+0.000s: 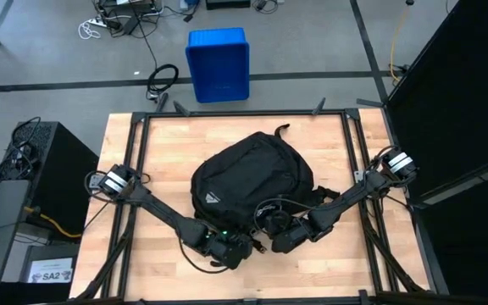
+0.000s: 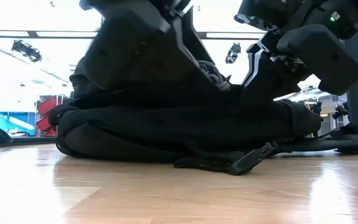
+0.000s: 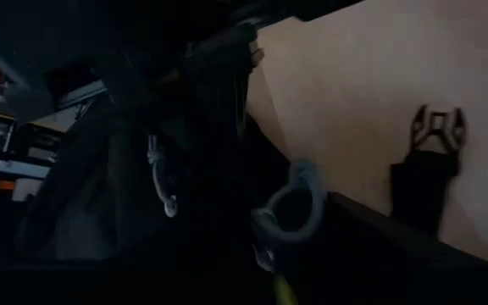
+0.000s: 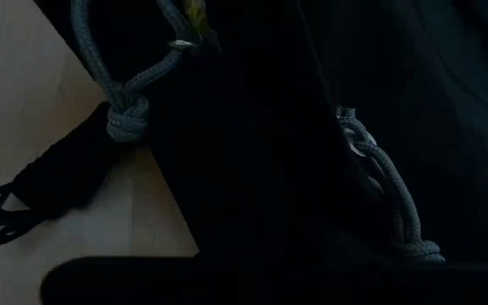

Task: Unpack backpack
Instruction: Close the backpack

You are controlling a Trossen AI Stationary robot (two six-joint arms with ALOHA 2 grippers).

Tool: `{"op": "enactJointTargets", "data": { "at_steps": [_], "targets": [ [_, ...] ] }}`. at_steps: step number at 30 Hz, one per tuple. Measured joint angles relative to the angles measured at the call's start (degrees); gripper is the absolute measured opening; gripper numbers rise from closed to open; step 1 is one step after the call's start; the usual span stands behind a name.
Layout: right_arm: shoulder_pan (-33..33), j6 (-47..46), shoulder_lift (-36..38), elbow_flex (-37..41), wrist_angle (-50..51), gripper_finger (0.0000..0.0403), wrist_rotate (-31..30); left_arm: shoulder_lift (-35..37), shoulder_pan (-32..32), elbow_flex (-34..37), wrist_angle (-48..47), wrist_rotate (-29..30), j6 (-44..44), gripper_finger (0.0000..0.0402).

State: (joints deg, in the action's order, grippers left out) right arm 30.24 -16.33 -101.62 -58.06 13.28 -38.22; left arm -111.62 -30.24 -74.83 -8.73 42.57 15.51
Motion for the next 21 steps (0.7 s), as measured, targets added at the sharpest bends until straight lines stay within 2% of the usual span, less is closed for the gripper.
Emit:
{"op": "enactJointTargets", "data": {
  "at_steps": [4, 6, 9, 11, 17, 21],
  "targets": [
    [-0.1, 0.0, 0.0, 0.0, -0.2, 0.0, 0.0, -1.4, 0.5, 0.0, 3.1, 0.0, 2.0, 0.0165],
    [-0.1, 0.0, 0.0, 0.0, -0.2, 0.0, 0.0, -1.7, 0.5, 0.0, 3.0, 0.0, 2.1, 0.0128],
    [-0.1, -0.1, 0.0, 0.0, -0.1, 0.0, 0.0, -1.7, 0.6, 0.0, 2.9, 0.4, 2.1, 0.0047],
    [-0.1, -0.1, 0.0, 0.0, -0.1, 0.0, 0.1, -1.7, 0.2, 0.0, 3.0, 1.1, 2.1, 0.0015],
    [-0.1, -1.0, 0.0, -0.2, 0.5, 0.0, 0.3, -1.7, -2.0, -0.2, -0.1, 5.4, 1.7, 0.0002],
    [0.2, -2.4, 0.1, -0.3, 2.9, 0.0, -0.3, -1.3, -4.0, -0.2, -7.5, 7.6, -3.5, 0.0001]
  ]
}}
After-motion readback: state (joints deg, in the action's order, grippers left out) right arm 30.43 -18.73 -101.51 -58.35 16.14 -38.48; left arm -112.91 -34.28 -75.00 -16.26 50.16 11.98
